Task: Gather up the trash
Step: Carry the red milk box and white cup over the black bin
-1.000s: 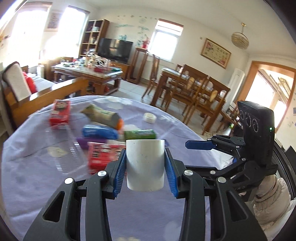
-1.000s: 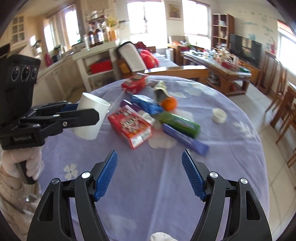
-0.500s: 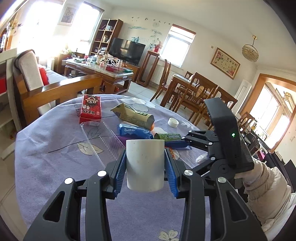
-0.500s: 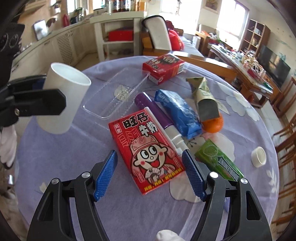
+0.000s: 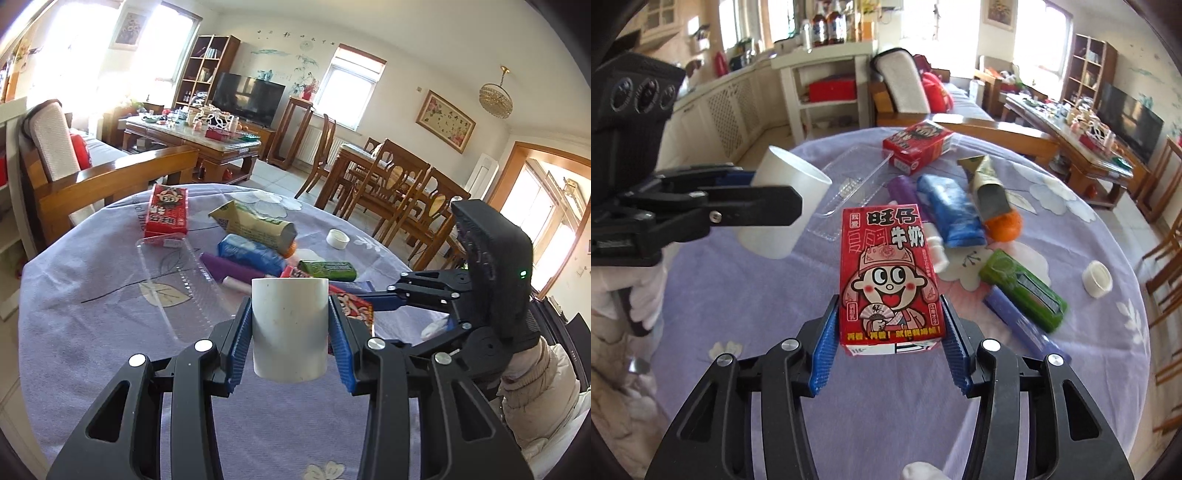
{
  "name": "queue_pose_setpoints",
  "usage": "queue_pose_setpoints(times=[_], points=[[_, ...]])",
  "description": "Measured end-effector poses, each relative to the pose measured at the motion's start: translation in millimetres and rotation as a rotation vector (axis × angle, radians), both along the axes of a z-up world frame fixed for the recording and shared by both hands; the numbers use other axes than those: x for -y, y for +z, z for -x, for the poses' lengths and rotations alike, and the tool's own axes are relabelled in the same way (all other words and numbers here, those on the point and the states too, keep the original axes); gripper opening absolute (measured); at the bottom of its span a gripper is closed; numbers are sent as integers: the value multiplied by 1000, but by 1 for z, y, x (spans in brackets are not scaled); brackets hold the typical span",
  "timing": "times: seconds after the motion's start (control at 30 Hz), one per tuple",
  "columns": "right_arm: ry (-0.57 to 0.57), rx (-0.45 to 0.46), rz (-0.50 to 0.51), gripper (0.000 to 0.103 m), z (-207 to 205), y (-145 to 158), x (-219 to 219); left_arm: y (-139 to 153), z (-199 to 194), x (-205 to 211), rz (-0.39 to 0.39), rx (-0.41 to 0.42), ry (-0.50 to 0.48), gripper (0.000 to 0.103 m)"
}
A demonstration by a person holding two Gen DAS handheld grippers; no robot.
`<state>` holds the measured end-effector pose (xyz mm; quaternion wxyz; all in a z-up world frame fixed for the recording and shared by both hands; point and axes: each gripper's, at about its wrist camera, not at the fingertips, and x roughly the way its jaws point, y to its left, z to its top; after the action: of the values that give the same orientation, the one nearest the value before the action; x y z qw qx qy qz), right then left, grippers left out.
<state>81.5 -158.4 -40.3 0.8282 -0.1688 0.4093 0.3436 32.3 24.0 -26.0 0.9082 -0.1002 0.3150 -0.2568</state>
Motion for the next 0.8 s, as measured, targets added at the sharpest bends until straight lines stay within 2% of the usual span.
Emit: queue_pose_setpoints(times=[0.2,0.33,0.6,0.8], points=[[-107,15,-114,51,30,21,58,10,10,37,-18,21,-63,40],[-199,42,-152,51,55,30,105,16,16,71,-35,36,-122,40],[-387,85,-217,51,113,44,198,25,33,152,-59,64,-273,40],[-536,113,-241,51,159,46,273,25,48,228,-55,65,-423,40]])
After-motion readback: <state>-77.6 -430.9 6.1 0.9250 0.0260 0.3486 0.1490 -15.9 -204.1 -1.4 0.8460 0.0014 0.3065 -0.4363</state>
